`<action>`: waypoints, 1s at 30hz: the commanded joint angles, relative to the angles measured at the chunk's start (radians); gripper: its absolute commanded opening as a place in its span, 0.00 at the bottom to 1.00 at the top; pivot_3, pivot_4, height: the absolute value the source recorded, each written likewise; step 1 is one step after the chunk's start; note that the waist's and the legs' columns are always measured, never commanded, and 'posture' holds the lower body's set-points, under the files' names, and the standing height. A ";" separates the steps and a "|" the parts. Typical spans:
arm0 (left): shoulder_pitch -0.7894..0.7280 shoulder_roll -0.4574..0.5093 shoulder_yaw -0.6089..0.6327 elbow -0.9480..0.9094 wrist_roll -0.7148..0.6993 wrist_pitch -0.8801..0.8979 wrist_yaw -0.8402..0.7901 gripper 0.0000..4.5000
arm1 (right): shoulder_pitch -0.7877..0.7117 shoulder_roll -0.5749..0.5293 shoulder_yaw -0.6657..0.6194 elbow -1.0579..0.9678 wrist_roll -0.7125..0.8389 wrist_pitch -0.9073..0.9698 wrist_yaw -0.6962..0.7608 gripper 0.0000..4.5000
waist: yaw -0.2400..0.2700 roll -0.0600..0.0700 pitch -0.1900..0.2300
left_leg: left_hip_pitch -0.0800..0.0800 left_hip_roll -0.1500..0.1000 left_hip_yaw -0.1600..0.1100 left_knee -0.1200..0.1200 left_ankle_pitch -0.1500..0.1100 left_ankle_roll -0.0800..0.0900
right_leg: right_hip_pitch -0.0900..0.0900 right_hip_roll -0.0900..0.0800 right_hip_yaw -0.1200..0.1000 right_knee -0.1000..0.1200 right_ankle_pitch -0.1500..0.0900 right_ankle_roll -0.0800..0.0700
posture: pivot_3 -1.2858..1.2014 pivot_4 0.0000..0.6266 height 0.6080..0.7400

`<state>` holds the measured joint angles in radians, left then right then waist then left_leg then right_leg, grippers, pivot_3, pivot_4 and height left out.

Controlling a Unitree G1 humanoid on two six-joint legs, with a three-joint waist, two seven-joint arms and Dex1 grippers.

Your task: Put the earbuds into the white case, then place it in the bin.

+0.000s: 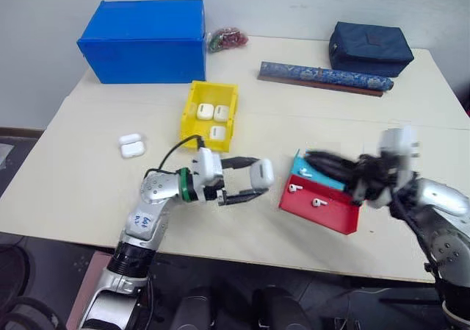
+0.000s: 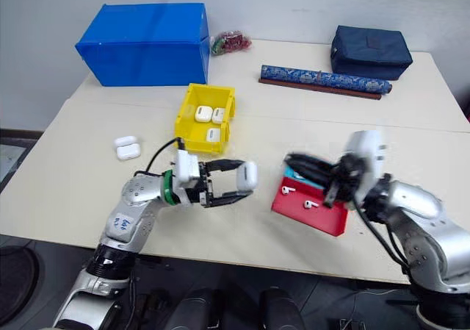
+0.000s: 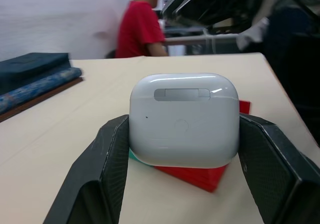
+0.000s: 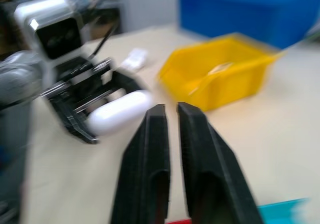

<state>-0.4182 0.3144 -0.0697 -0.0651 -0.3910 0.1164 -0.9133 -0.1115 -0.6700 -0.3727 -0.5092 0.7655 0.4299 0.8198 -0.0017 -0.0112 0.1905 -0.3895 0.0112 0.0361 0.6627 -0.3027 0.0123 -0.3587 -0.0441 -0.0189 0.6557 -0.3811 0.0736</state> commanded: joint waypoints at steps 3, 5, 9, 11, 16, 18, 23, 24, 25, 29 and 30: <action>-0.070 -0.001 0.157 0.005 0.004 0.096 0.262 0.62 | 0.166 0.054 -0.129 -0.106 -0.007 -0.118 -0.015 0.58 | 0.001 0.000 0.000 | 0.000 0.000 0.000 0.000 0.000 0.000 | 0.000 0.000 0.000 0.001 0.000 0.000 | 0.52 0.24 1.00; -0.123 0.014 0.186 0.066 0.037 0.115 0.335 0.62 | 0.215 0.075 -0.140 -0.121 -0.043 -0.175 -0.010 0.73 | 0.002 0.000 0.000 | 0.001 0.000 0.000 0.000 0.000 -0.001 | 0.000 0.000 0.000 0.001 0.000 0.000 | 0.52 0.24 1.00; -0.299 0.035 0.176 0.324 0.109 0.046 0.348 0.62 | 0.288 0.114 -0.122 -0.121 -0.094 -0.262 0.006 0.99 | 0.003 -0.001 0.000 | 0.002 -0.001 0.001 0.000 0.001 -0.001 | 0.000 0.000 0.001 0.002 0.000 0.000 | 0.52 0.24 1.00; -0.383 0.033 0.169 0.472 0.145 0.036 0.374 0.62 | 0.296 0.120 -0.111 -0.098 -0.113 -0.281 0.000 0.99 | 0.004 -0.001 0.000 | 0.002 -0.001 0.001 0.000 0.001 -0.002 | 0.000 0.001 0.001 0.002 0.000 0.000 | 0.52 0.24 1.00; -0.565 0.022 0.137 0.880 0.244 -0.138 0.384 0.62 | 0.278 0.136 -0.094 -0.046 -0.160 -0.341 -0.008 0.99 | 0.002 -0.002 0.000 | 0.002 -0.001 0.002 0.000 0.001 -0.002 | -0.001 0.001 0.001 0.003 0.000 0.000 | 0.52 0.24 1.00; -0.610 0.019 0.148 0.971 0.249 -0.188 0.380 0.62 | 0.274 0.139 -0.087 -0.040 -0.169 -0.355 -0.013 0.99 | 0.001 -0.002 0.000 | 0.002 -0.001 0.002 0.000 0.002 -0.002 | -0.002 0.001 0.001 0.003 0.000 0.000 | 0.52 0.24 1.00; -0.653 0.026 0.165 1.029 0.229 -0.224 0.309 0.89 | 0.272 0.117 -0.081 0.005 -0.201 -0.395 0.009 1.00 | 0.002 -0.002 0.000 | 0.002 -0.001 0.002 0.000 0.002 -0.004 | -0.003 0.000 0.001 0.005 0.000 0.000 | 0.52 0.24 1.00; -0.646 0.038 0.179 1.002 0.211 -0.226 0.284 0.97 | 0.260 0.109 -0.083 0.027 -0.204 -0.402 0.015 1.00 | 0.001 -0.002 0.000 | 0.002 -0.001 0.002 0.000 0.002 -0.004 | -0.003 0.000 0.001 0.005 0.000 0.000 | 0.52 0.24 1.00; -0.628 0.055 0.186 0.952 0.188 -0.216 0.229 0.99 | 0.249 0.101 -0.081 0.045 -0.201 -0.402 0.022 1.00 | -0.001 -0.002 0.000 | 0.002 -0.001 0.002 0.000 0.002 -0.004 | -0.003 0.000 0.001 0.005 0.000 0.000 | 0.52 0.24 1.00; -0.467 0.142 0.216 0.618 0.052 -0.103 0.011 0.99 | 0.211 0.064 -0.066 0.119 -0.201 -0.412 0.075 1.00 | -0.011 -0.002 0.000 | 0.002 0.000 0.003 0.000 0.003 -0.004 | -0.005 0.000 0.001 0.006 0.000 0.000 | 0.52 0.24 1.00; -0.408 0.174 0.220 0.521 0.031 -0.078 -0.019 0.99 | 0.202 0.055 -0.064 0.139 -0.202 -0.417 0.091 1.00 | -0.016 -0.002 0.000 | 0.002 0.000 0.003 -0.001 0.003 -0.005 | -0.005 0.001 0.001 0.007 0.000 0.000 | 0.52 0.24 1.00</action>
<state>-0.8774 0.4525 0.1291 0.6077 -0.3018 0.0006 -0.8633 0.0953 -0.5926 -0.4311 -0.3848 0.5586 0.0387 0.8833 -0.0175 -0.0131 0.1904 -0.3870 0.0117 0.0388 0.6618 -0.3001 0.0069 -0.3634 -0.0434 -0.0179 0.6628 -0.3812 0.0736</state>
